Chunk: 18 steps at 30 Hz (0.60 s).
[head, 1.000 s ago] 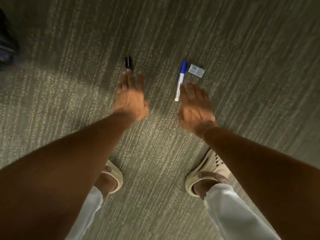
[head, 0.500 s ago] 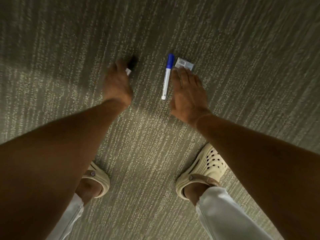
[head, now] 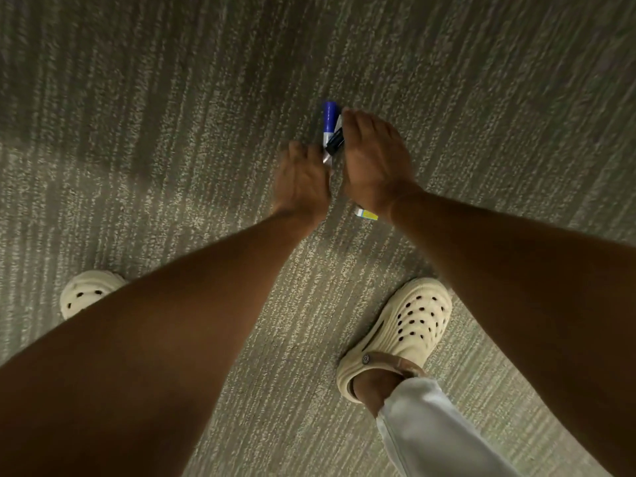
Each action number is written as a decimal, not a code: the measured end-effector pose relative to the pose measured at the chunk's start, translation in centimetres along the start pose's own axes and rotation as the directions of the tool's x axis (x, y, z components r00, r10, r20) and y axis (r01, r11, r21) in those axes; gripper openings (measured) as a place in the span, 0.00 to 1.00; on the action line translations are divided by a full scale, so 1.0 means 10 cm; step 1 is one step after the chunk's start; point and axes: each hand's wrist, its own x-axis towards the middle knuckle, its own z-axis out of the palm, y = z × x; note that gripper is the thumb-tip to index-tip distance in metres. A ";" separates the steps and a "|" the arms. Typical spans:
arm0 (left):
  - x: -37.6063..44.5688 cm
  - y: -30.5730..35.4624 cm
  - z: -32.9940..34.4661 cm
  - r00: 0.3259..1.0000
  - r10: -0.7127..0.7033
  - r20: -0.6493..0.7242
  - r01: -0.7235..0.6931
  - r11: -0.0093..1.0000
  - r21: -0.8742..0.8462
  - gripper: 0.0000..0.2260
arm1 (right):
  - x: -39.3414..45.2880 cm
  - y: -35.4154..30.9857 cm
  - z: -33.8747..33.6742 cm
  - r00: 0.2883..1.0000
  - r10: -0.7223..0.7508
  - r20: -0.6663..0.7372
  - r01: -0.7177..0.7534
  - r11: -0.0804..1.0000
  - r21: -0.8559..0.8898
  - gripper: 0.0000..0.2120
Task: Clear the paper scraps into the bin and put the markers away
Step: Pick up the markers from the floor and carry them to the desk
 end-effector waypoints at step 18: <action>0.05 -0.20 -0.36 0.980 -0.180 0.088 0.177 0.983 0.050 0.17 | -0.09 0.06 0.09 1.000 -0.005 0.023 0.003 0.997 0.083 0.21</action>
